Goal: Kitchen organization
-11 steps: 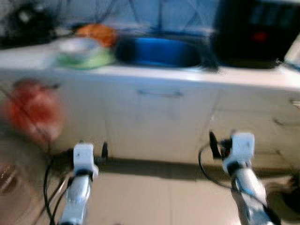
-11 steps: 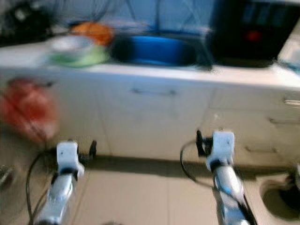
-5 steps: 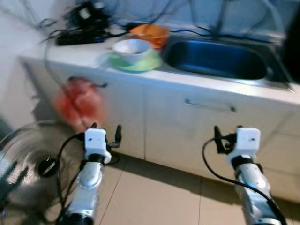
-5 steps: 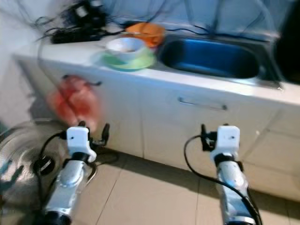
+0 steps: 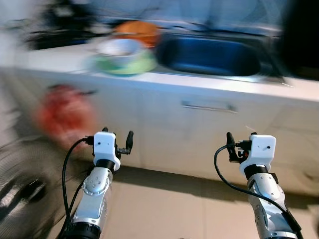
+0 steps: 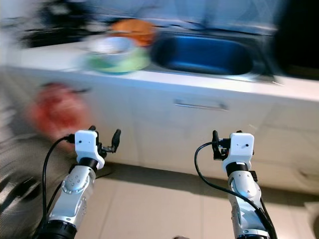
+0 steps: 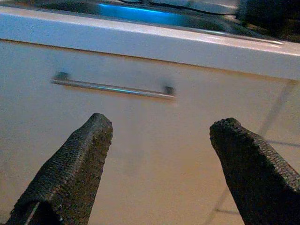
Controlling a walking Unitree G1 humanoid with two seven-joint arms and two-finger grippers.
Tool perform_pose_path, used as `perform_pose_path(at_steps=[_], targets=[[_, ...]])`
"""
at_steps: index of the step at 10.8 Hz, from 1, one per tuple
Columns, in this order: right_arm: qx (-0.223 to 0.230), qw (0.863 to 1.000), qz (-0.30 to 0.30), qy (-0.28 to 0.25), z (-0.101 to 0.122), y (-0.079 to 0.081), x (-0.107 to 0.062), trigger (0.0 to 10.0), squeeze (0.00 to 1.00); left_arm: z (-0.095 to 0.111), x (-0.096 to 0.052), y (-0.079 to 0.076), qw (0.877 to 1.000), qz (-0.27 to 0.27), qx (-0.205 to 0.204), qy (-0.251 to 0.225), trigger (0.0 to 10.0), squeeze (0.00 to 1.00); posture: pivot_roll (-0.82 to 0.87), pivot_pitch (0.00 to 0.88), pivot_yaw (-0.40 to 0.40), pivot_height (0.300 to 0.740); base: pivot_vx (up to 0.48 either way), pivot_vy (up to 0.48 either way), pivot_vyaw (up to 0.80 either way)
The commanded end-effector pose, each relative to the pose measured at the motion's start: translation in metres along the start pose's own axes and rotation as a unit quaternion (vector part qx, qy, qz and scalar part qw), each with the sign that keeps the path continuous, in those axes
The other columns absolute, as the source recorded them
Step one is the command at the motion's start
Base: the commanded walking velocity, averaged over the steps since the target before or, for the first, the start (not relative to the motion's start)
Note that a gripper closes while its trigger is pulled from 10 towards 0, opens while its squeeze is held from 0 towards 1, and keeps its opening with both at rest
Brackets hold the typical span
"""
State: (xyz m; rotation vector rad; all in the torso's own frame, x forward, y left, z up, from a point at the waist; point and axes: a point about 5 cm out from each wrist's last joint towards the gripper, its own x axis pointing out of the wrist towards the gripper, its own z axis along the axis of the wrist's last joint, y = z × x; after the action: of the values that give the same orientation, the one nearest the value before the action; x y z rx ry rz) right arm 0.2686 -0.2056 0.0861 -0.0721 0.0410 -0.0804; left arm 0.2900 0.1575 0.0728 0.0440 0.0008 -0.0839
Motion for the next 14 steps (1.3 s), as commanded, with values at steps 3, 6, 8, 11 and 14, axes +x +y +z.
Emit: perform_pose_path(at_steps=[3,6,8,11,14], targets=[[0.003,1.000,-0.001,-0.007,0.004,0.000,0.002,10.0,0.00,0.003,0.001,0.001,1.000,-0.001,0.002,-0.002,10.0,0.00,-0.10,0.000,0.027,0.740,0.000,0.000,-0.80],[0.003,1.000,-0.001,-0.007,0.004,0.000,0.002,10.0,0.00,0.003,0.001,0.001,1.000,-0.001,0.002,-0.002,10.0,0.00,-0.10,0.000,0.027,0.740,0.000,0.000,-0.80],[0.003,1.000,-0.001,-0.007,0.004,0.000,0.002,10.0,0.00,0.003,0.001,0.001,1.000,-0.001,0.002,-0.002,10.0,0.00,-0.10,0.000,0.027,0.740,0.000,0.000,-0.80],[0.021,0.997,0.043,-0.053,0.020,0.033,0.010,10.0,0.00,0.034,0.013,0.007,0.998,-0.039,0.024,-0.042,10.0,0.00,0.02,0.000,0.126,0.740,0.000,0.000,-0.53],[0.022,0.991,0.093,-0.095,0.042,0.053,0.011,10.0,0.00,0.058,0.006,0.014,0.996,-0.005,0.050,-0.079,10.0,0.00,0.06,0.000,0.141,0.740,0.000,0.000,0.00]])
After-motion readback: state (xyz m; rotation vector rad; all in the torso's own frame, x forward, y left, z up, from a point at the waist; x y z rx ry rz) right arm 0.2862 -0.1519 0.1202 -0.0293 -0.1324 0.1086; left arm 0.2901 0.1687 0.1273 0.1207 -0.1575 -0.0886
